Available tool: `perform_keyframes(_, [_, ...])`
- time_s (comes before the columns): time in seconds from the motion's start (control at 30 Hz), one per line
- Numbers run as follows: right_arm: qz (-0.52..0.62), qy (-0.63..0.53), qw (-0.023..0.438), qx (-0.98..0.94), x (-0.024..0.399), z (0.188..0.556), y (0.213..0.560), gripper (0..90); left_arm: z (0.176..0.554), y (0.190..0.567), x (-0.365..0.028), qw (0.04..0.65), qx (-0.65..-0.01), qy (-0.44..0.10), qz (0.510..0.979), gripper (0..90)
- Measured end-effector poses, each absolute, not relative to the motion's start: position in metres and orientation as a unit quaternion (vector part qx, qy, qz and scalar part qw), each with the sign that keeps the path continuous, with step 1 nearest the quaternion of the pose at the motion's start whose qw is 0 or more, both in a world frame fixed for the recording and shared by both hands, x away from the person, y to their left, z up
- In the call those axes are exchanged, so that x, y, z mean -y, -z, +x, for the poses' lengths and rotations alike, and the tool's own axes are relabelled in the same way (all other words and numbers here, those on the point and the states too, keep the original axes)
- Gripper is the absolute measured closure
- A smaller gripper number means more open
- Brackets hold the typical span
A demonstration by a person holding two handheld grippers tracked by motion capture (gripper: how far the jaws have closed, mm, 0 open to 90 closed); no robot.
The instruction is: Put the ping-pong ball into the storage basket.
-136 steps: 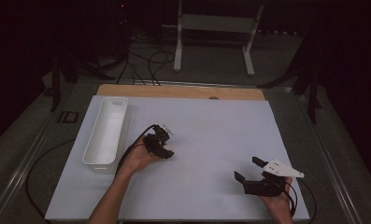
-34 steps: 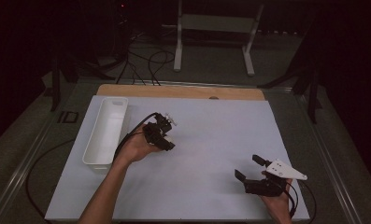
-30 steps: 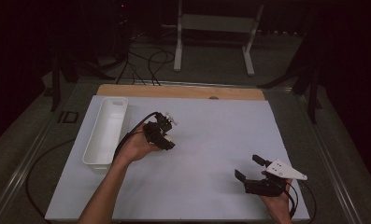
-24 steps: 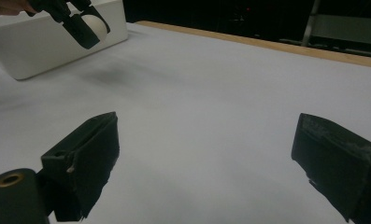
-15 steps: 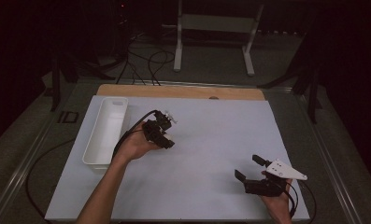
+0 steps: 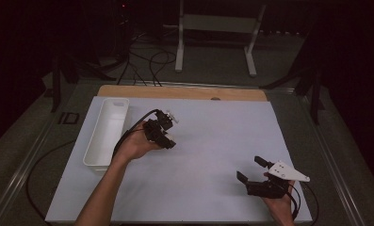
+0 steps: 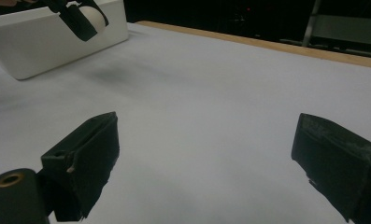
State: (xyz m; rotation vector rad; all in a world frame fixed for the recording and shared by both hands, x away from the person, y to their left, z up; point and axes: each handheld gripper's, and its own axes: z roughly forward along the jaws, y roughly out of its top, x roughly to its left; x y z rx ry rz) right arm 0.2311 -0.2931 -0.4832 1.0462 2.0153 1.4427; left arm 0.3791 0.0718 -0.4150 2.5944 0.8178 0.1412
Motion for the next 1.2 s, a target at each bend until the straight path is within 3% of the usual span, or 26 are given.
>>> perform_keyframes(1.2, [0.378,-0.522,0.223,-0.731,0.292,0.231,0.484,7.3,0.387,0.401,-0.075,0.200,-0.297,-0.043,0.933,51.2])
